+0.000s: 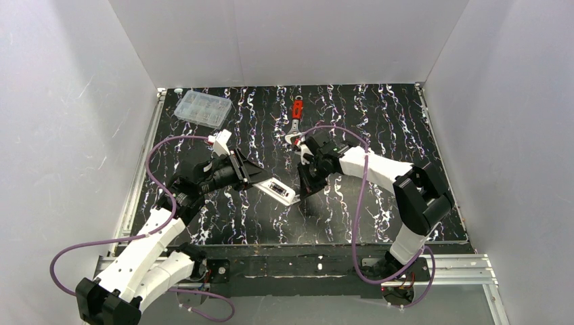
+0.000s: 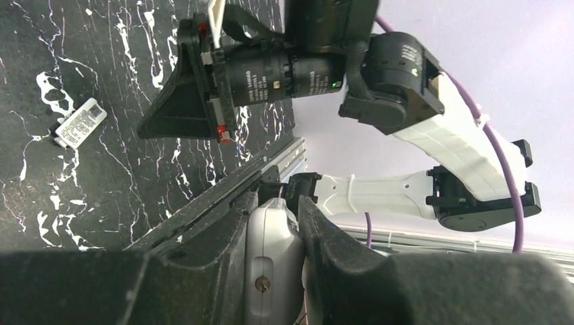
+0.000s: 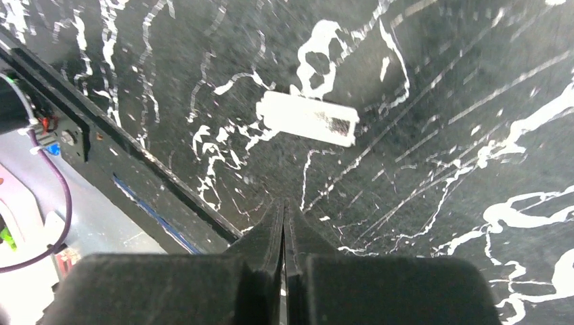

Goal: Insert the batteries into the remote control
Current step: Pick up the battery cover at the center of the board.

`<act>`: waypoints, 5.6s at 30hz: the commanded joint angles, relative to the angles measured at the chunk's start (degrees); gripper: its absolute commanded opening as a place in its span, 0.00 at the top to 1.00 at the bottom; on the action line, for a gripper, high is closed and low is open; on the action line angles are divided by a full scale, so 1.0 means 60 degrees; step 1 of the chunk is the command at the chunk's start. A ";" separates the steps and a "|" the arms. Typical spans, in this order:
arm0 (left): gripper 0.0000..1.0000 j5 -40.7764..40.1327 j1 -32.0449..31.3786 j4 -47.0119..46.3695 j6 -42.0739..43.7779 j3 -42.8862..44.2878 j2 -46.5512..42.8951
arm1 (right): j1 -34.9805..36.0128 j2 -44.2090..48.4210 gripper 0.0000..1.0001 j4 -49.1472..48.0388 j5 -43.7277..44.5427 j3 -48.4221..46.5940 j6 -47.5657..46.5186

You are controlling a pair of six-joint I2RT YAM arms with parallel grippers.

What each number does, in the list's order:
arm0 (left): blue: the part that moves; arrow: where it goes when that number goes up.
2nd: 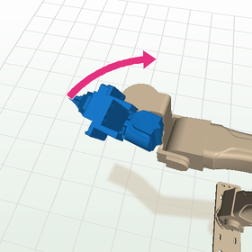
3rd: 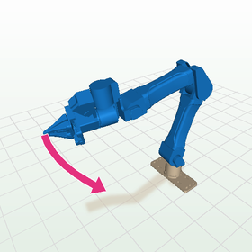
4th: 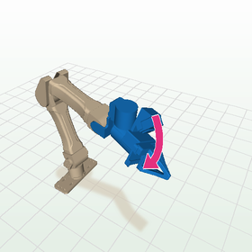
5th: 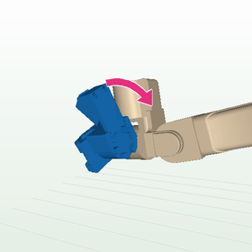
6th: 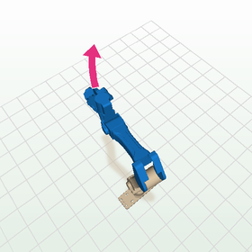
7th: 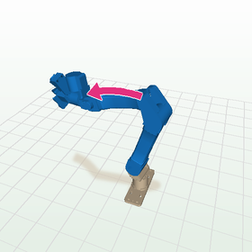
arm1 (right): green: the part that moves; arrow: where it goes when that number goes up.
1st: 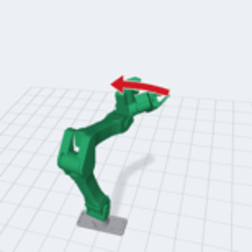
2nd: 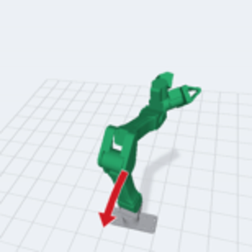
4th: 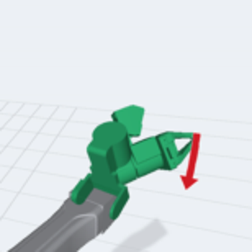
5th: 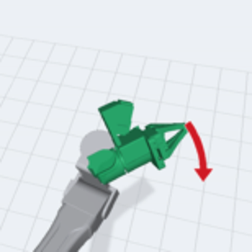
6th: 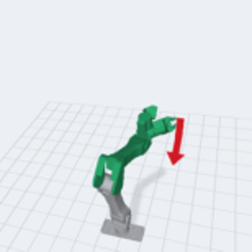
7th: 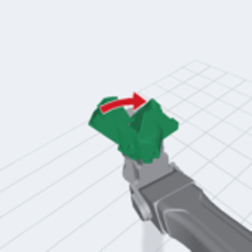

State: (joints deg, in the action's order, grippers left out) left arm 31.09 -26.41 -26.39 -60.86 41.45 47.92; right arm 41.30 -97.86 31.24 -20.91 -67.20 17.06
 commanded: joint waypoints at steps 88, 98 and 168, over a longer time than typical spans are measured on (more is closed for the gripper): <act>1.00 0.0476 0.0043 0.0194 0.0360 0.1087 0.0037 | 0.1360 -0.1137 0.22 -0.1731 -0.1093 -0.0857 -0.4491; 1.00 0.0488 0.0052 0.0174 0.0343 0.1095 0.0070 | 0.1924 -0.1836 0.19 -0.1136 0.0682 -0.1281 -0.5448; 1.00 0.0016 0.0079 -0.0433 0.0122 0.0615 0.0110 | 0.0547 0.3676 0.81 0.0454 0.2788 0.1179 -0.2574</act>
State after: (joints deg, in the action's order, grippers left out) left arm 30.39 -26.35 -25.47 -60.10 45.34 49.41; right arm 46.44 -80.01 27.81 -6.57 -58.78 1.32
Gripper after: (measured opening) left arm 0.251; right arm 0.338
